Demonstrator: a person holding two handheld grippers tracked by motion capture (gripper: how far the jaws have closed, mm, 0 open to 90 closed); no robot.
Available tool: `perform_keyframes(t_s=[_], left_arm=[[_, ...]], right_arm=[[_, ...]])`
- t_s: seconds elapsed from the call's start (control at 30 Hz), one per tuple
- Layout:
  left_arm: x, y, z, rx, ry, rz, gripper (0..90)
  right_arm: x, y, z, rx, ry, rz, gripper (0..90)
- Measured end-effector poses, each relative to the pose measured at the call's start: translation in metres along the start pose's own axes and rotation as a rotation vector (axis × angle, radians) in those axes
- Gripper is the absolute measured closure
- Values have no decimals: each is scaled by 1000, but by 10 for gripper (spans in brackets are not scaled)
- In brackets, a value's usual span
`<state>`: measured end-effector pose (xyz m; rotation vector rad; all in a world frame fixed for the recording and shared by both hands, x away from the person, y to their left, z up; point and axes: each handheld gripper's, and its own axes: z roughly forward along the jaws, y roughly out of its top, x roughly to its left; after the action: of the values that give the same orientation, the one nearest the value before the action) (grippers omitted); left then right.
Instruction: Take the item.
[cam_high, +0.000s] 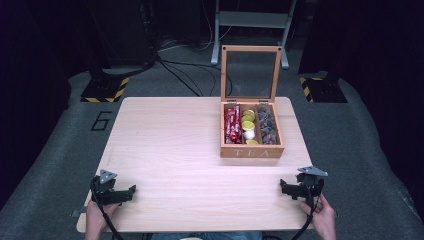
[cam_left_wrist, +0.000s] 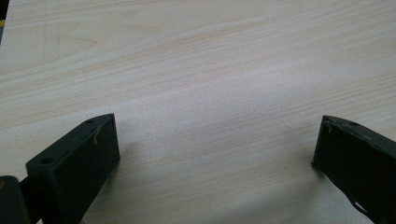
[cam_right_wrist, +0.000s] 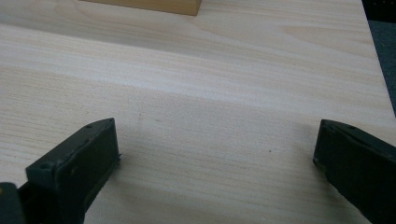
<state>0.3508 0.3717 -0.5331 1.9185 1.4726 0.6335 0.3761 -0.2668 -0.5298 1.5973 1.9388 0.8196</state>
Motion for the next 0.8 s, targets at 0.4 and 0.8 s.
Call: perform_keyframes(t_s=[0.4,0.8], left_arm=[[-4,0,-1,6,3,2,1],[-5,2,1,3,-5,10,0]], right_arm=[[0,0,0,-2,-2,2,0],[-2,0,0,-3,17,-14,1]])
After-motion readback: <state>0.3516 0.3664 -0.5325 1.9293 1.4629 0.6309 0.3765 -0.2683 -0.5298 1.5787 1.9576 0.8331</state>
